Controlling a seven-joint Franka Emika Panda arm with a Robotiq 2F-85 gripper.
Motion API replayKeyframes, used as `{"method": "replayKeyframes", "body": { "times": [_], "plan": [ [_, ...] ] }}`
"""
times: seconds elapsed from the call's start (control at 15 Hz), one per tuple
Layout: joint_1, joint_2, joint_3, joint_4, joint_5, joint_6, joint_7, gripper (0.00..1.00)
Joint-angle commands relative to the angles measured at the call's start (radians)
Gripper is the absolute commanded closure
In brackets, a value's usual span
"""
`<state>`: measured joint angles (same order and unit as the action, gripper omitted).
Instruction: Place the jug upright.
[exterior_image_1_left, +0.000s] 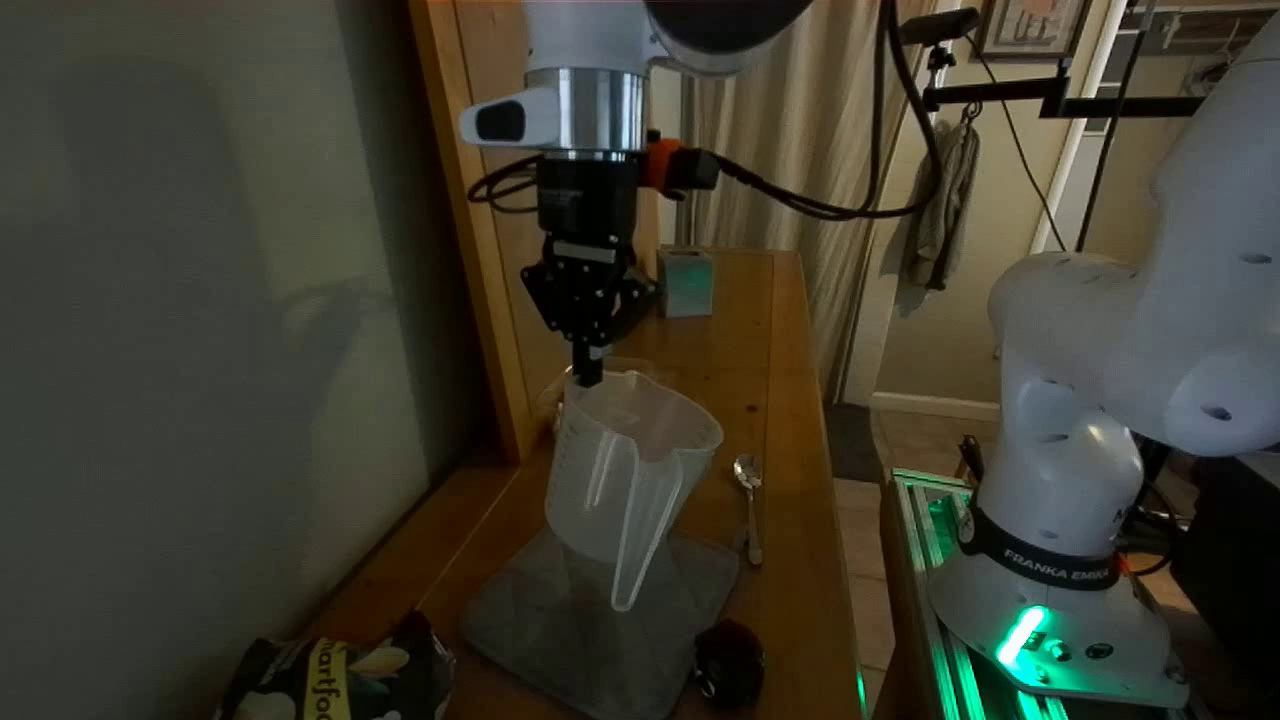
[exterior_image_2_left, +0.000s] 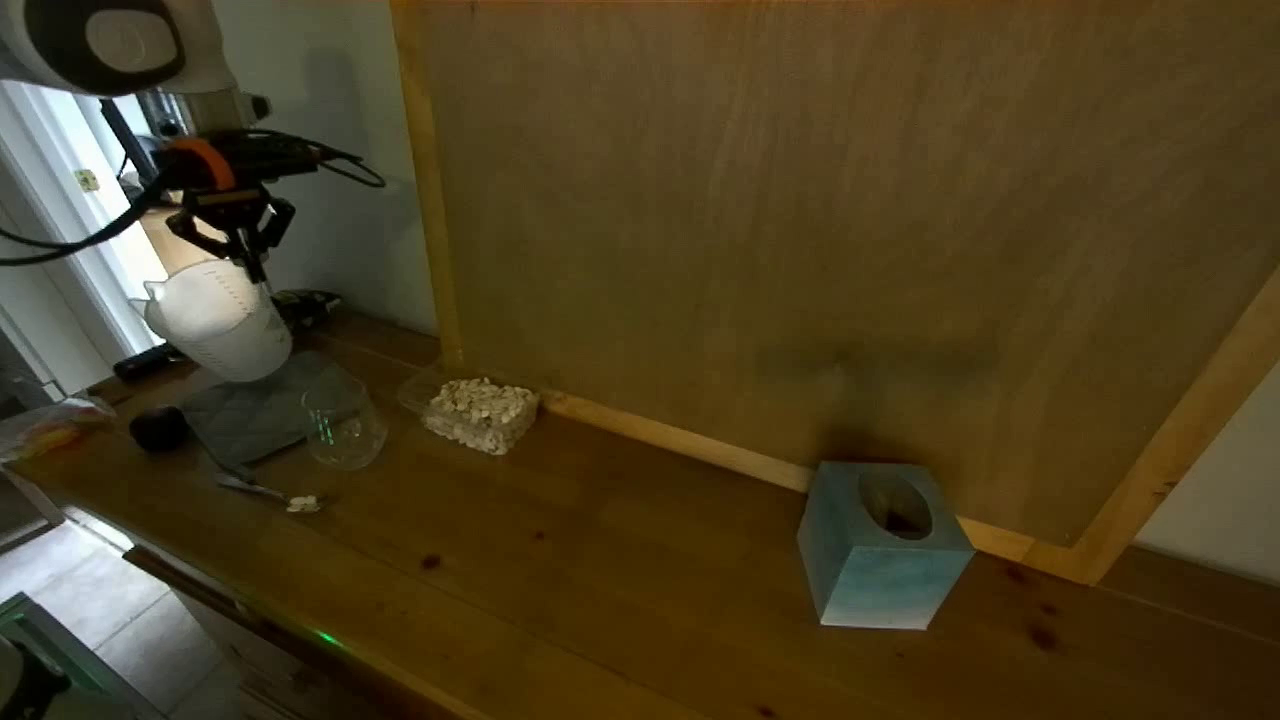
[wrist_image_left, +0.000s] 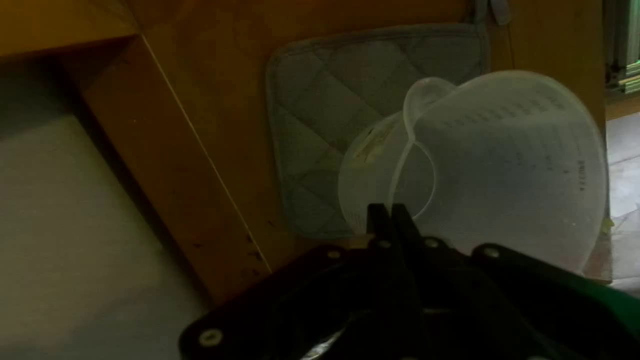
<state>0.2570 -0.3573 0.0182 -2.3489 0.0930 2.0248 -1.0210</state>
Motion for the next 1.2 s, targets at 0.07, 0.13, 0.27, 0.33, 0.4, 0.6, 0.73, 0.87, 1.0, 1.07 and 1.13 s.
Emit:
{"method": "replayKeyframes", "body": {
  "times": [0.07,0.13,0.27,0.33,0.4,0.6,0.73,0.87,1.0,1.07,1.13],
  "plan": [
    [-0.035,0.137,0.027,0.074,0.01,-0.048,0.117,0.99],
    [-0.041,0.156,0.036,0.081,0.001,-0.049,0.157,0.99],
    [-0.041,0.186,0.048,0.091,0.006,-0.05,0.212,0.99],
    [-0.043,0.198,0.056,0.094,-0.004,-0.045,0.247,0.99],
    [-0.044,0.209,0.061,0.103,-0.005,-0.046,0.274,0.99],
    [-0.049,0.23,0.075,0.114,-0.019,-0.061,0.359,0.99],
    [-0.052,0.234,0.077,0.118,-0.017,-0.078,0.393,0.99],
    [-0.055,0.234,0.077,0.119,-0.011,-0.093,0.42,0.99],
    [-0.058,0.236,0.076,0.123,-0.016,-0.107,0.444,0.75],
    [-0.058,0.236,0.075,0.123,-0.011,-0.109,0.446,0.64],
    [-0.059,0.236,0.073,0.124,-0.005,-0.11,0.441,0.58]
  ]
}}
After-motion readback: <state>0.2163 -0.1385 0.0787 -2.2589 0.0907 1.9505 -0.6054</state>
